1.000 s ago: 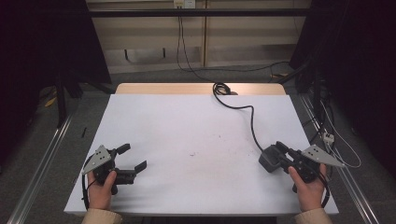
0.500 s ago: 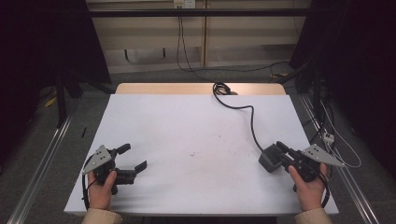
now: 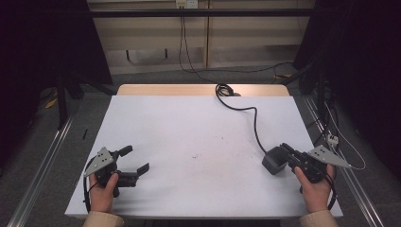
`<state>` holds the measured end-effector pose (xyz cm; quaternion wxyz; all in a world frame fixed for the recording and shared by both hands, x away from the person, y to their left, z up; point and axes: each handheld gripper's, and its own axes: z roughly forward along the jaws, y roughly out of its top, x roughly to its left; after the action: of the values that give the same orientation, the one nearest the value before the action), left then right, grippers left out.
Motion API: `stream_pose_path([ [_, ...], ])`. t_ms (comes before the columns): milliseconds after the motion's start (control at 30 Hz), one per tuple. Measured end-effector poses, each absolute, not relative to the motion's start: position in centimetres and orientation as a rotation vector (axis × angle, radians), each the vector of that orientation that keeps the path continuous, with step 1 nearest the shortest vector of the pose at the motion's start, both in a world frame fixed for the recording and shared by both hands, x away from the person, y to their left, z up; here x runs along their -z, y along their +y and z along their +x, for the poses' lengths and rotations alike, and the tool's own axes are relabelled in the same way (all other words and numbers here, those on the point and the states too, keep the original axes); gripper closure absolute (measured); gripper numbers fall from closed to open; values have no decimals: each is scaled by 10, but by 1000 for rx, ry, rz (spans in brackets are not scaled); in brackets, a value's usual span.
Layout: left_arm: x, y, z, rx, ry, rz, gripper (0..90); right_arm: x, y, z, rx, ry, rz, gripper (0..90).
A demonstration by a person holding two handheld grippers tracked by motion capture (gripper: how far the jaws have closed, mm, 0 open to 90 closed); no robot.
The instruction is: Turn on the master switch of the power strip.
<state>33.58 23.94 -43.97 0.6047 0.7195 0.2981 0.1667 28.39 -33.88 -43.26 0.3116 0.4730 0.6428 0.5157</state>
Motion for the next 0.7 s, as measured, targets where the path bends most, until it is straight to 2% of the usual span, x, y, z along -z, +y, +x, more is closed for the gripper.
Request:
stream_pose_path([
  [700,440,240,336,-390,695,1658,29,435,-341,285,-1326,1716,1250,890],
])
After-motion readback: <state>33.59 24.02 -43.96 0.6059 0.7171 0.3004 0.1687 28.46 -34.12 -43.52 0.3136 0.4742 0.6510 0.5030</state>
